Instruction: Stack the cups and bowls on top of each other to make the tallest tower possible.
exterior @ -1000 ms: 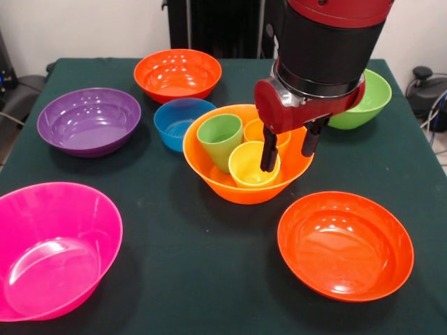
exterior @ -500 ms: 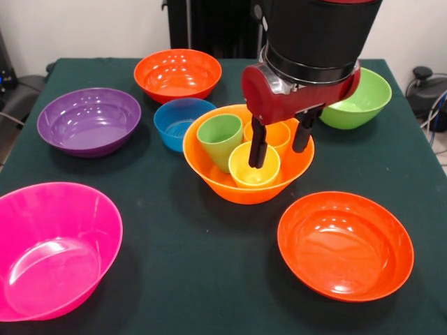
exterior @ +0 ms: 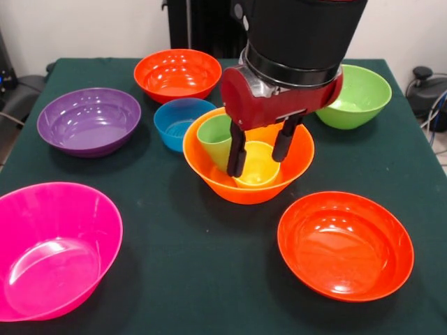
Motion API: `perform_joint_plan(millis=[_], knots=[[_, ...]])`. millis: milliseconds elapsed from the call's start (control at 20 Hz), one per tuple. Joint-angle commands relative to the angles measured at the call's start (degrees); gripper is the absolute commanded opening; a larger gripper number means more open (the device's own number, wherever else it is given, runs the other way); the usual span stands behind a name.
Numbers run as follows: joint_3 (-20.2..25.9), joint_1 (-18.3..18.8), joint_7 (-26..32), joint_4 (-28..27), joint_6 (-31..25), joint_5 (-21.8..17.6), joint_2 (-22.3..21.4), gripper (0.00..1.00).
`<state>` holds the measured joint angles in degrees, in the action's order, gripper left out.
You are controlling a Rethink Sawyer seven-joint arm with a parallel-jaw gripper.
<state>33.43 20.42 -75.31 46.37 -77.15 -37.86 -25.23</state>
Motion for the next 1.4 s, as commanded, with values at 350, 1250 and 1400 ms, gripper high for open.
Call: perform_joint_plan(millis=[350,1250,1400], knots=[[-1.5,-1.1,21.9,-1.9,-5.8,-7.0,3.0,1.00],[-5.5,2.1,19.0,10.7,-2.8,-4.8,-4.3,1.00],[-5.7,2.0,18.9,11.6,-2.8,-5.1,-4.5,1.00]])
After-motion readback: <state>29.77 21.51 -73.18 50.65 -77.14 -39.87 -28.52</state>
